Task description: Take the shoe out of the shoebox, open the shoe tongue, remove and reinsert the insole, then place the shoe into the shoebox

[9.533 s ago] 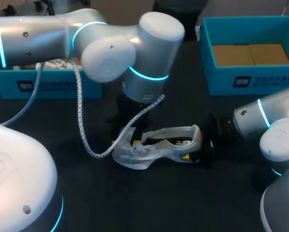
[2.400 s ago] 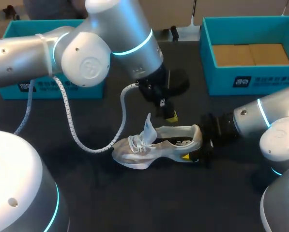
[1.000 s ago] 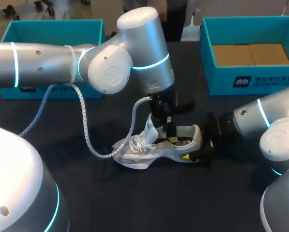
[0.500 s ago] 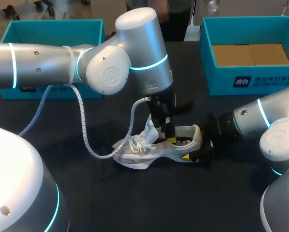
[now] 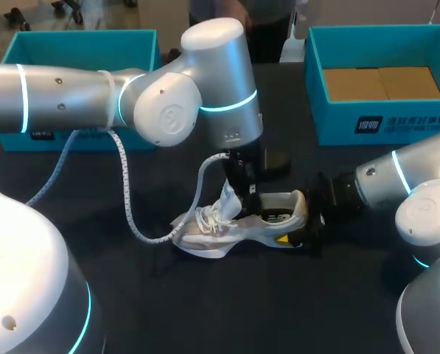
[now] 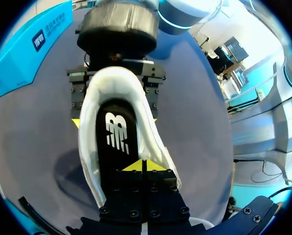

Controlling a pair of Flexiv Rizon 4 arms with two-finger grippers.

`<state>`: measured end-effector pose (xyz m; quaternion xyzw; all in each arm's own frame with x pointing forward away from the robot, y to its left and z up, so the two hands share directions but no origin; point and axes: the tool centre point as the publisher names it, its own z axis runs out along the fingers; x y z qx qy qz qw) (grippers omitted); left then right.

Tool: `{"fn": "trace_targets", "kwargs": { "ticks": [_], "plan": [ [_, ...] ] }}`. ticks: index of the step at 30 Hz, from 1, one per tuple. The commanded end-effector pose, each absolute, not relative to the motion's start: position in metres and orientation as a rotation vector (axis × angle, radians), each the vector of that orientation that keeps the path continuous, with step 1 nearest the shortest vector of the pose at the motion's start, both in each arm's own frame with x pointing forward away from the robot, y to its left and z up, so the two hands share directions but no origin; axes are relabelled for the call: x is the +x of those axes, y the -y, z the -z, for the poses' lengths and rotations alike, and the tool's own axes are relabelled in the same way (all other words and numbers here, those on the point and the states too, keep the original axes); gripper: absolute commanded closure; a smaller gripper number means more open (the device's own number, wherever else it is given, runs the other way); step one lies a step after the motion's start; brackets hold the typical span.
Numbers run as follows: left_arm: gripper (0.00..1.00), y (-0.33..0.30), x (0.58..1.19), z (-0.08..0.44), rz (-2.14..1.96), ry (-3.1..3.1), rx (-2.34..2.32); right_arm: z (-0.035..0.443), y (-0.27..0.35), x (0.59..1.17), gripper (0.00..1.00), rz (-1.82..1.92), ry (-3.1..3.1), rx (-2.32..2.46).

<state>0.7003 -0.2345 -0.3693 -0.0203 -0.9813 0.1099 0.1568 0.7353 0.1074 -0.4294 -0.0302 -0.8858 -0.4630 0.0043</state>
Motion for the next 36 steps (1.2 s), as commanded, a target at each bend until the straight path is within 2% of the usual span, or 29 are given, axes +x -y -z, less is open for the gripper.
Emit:
{"fn": "trace_targets", "kwargs": {
  "ticks": [1,18,19,20,23,25,28,36],
  "plan": [
    [1.00,0.235,0.701,0.379,-0.294,2.797,-0.046,0.432,-0.109,0.737,1.00,1.445,2.779,-0.097],
    [1.00,0.240,0.691,0.391,-0.249,2.739,-0.102,0.432,-0.109,0.737,1.00,1.445,2.779,-0.097],
    [0.98,0.241,0.691,0.392,-0.242,2.743,-0.103,0.432,-0.109,0.737,1.00,1.445,2.779,-0.097],
    [0.86,0.242,0.691,0.393,-0.238,2.742,-0.119,0.432,-0.109,0.737,1.00,1.445,2.779,-0.097],
    [0.83,0.243,0.692,0.395,-0.238,2.743,-0.115,0.432,-0.109,0.737,1.00,1.445,2.779,-0.097],
    [0.75,0.243,0.692,0.397,-0.242,2.741,-0.114,0.432,-0.109,0.737,1.00,1.445,2.779,-0.097],
    [0.72,0.243,0.693,0.398,-0.244,2.739,-0.113,0.432,-0.109,0.737,1.00,1.445,2.779,-0.097],
    [0.71,0.238,0.692,0.404,-0.240,2.747,-0.106,0.432,-0.109,0.737,1.00,1.445,2.779,-0.097]
  ]
}}
